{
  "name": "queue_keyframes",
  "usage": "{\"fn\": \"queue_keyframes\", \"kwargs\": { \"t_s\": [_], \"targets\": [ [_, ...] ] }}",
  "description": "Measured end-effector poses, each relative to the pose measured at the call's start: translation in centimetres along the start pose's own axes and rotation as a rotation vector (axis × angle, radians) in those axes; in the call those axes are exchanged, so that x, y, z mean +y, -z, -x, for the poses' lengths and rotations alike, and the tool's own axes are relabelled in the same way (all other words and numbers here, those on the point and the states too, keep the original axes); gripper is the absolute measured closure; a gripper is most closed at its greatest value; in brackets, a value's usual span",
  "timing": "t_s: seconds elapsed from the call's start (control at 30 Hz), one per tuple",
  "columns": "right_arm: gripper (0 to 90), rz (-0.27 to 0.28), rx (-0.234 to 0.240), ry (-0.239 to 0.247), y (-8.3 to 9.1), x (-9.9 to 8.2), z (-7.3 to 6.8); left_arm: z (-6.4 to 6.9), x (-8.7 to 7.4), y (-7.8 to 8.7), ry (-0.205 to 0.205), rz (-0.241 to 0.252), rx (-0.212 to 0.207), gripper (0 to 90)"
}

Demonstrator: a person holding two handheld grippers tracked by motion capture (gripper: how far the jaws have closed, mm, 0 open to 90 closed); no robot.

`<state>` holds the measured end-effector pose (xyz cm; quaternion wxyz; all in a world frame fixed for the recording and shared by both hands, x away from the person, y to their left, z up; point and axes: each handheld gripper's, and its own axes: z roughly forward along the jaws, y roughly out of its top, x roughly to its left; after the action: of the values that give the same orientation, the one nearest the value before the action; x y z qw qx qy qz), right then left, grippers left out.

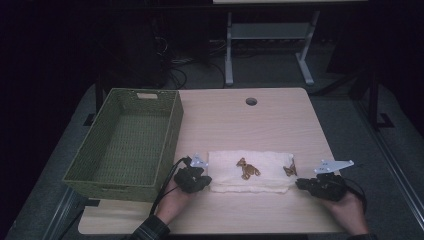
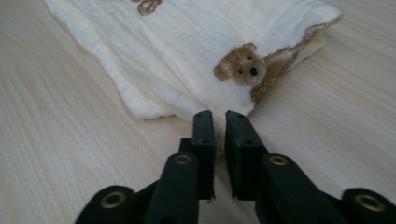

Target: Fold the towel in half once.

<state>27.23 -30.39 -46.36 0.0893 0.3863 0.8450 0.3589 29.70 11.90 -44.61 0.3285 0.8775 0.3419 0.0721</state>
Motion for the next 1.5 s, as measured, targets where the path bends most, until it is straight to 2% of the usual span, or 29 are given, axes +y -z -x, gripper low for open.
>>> {"fn": "queue_keyframes", "kwargs": {
  "t_s": [0.1, 0.33, 0.5, 0.63, 0.67, 0.77, 0.93, 1.03, 1.17, 1.3, 1.5],
  "targets": [
    [70.4, 0.037, 0.005, -0.008, 0.4, 0.3, 0.1, 0.0, 0.4, 0.5, -0.002, 0.034, 0.002, 74.8],
    [65.8, 0.069, -0.008, -0.008, 0.9, 1.3, 0.6, 0.0, 1.8, 0.6, -0.024, 0.06, 0.01, 58.8],
    [63.4, 0.075, -0.015, -0.025, 0.6, 2.2, 1.3, -0.8, 2.8, 0.1, -0.013, 0.073, -0.027, 50.3],
    [63.6, 0.081, -0.024, -0.021, 0.0, 2.8, 1.9, -1.4, 3.5, -0.2, -0.036, 0.077, -0.039, 46.2],
    [63.8, 0.078, -0.028, -0.024, -0.1, 3.0, 2.0, -1.5, 3.6, -0.3, -0.031, 0.092, -0.037, 45.9],
    [64.6, 0.089, -0.041, -0.017, -0.3, 3.5, 2.3, -2.1, 4.0, -0.7, -0.032, 0.086, -0.022, 46.2],
    [65.5, 0.109, -0.061, -0.029, -0.6, 4.4, 3.0, -3.2, 4.8, -1.3, -0.002, 0.111, 0.004, 46.5],
    [66.1, 0.123, -0.071, -0.028, -0.8, 4.9, 3.6, -3.9, 5.4, -2.0, -0.001, 0.091, 0.026, 46.6],
    [66.9, 0.129, -0.079, -0.041, -1.2, 5.2, 4.4, -5.1, 5.6, -2.7, 0.017, 0.097, 0.06, 47.1],
    [67.4, 0.125, -0.083, -0.049, -1.8, 5.6, 5.1, -6.0, 5.5, -3.4, 0.046, 0.097, 0.076, 47.9],
    [67.4, 0.117, -0.078, -0.068, -3.3, 6.2, 6.2, -6.5, 6.3, -4.2, 0.043, 0.078, 0.086, 49.1]
  ]
}}
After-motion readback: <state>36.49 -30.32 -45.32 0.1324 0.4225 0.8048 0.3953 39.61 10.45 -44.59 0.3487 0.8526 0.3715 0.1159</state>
